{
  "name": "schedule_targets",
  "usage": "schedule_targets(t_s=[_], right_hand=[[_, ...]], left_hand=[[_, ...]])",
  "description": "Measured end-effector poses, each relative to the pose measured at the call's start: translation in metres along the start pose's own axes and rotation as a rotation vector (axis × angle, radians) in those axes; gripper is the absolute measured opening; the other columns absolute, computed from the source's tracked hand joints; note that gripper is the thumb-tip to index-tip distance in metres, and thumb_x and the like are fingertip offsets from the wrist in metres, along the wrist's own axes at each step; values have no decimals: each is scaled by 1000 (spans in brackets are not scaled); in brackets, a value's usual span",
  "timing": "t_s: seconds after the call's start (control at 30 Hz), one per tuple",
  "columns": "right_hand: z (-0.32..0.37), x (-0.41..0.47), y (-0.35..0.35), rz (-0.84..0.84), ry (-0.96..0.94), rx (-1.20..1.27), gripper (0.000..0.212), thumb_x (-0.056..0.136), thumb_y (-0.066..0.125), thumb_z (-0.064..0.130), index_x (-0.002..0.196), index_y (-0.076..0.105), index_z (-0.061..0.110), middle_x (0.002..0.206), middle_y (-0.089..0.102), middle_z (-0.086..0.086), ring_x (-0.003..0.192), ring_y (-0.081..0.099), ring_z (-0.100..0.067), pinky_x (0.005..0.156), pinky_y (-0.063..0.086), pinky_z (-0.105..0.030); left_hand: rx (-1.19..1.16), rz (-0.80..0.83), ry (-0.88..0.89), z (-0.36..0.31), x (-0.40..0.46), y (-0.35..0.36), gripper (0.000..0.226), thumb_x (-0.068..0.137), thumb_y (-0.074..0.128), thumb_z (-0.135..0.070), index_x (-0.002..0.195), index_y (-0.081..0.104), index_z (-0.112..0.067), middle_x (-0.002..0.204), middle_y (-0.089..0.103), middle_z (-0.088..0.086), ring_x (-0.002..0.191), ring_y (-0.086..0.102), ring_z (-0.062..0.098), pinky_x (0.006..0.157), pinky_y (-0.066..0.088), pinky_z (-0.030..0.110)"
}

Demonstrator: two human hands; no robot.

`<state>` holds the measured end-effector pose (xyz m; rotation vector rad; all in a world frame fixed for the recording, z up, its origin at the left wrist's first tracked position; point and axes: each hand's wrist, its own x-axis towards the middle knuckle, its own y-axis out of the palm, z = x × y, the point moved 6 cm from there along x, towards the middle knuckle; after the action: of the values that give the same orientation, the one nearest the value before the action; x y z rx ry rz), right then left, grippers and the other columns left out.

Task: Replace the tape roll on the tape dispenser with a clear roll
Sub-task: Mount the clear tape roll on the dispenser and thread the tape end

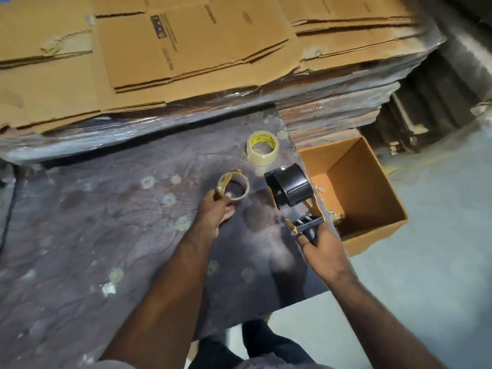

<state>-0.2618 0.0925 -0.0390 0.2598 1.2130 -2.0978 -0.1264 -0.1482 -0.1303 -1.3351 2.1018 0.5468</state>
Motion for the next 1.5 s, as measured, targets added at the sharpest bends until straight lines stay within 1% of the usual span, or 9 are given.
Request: schedule_targets(t_s=[0.13,0.23,0.33,0.7,0.87,1.07,1.27,1.4,1.5], right_hand=[[13,8,1,13,-7,97,26,93,68,31,112,58,14,96,69,-9,91,65,-32,75,47,-34],[12,14,3,52,38,278,16,92,67,20,92,61,5,69,70,-6,54,62,-22,56,51,-35],[9,21,4,114,77,408,14,91,64,14,88,66,0,59,68,-7,44,59,-21,48,50,-31],[-7,8,-15,358,177,679,12,91,63,7,82,67,1,62,61,-19,42,49,-27,49,47,-32],[-25,4,-18,408,201,679,16,91,63,8,76,65,3,62,60,-19,44,50,-27,50,46,-32],[-22,-4,-18,440,205,774,8,89,62,3,85,65,-3,62,55,-20,45,47,-26,46,44,-32],[5,-9,-7,495,94,703,16,93,58,5,82,63,-4,60,56,-19,43,48,-26,45,45,-33],[33,-18,3,520,-12,605,16,92,59,8,83,63,-5,58,58,-17,42,48,-27,47,45,-34],[54,-30,14,573,-38,570,16,93,59,9,83,63,-3,57,58,-13,42,49,-25,45,44,-30]], left_hand=[[388,-161,98,-10,-8,-28,69,87,74,-33,146,44,-14,135,51,10,109,66,35,80,62,46],[819,-244,435,-43,-20,-23,61,83,76,-32,137,53,-14,134,50,13,118,55,33,99,49,44],[953,-192,689,-75,-28,11,58,81,76,-26,135,57,-20,130,51,10,121,48,31,101,43,39],[1322,-68,584,-96,60,93,76,79,79,-41,145,42,-44,148,50,8,138,40,34,115,25,55],[1291,-165,626,-99,64,102,33,75,79,-38,102,60,-35,122,65,-3,123,53,27,116,21,62],[949,-134,670,-93,27,83,26,83,73,-46,94,53,-35,111,58,-2,103,54,22,96,41,45],[122,-91,483,-118,-44,23,13,91,72,-29,90,59,-30,104,63,1,96,66,30,73,56,41],[-199,-32,452,-123,-99,-16,12,100,62,-21,90,56,-24,109,61,0,91,63,20,90,52,39],[-355,-3,505,-126,-131,-44,10,103,57,-19,93,54,-20,111,57,7,91,63,19,86,59,38]])
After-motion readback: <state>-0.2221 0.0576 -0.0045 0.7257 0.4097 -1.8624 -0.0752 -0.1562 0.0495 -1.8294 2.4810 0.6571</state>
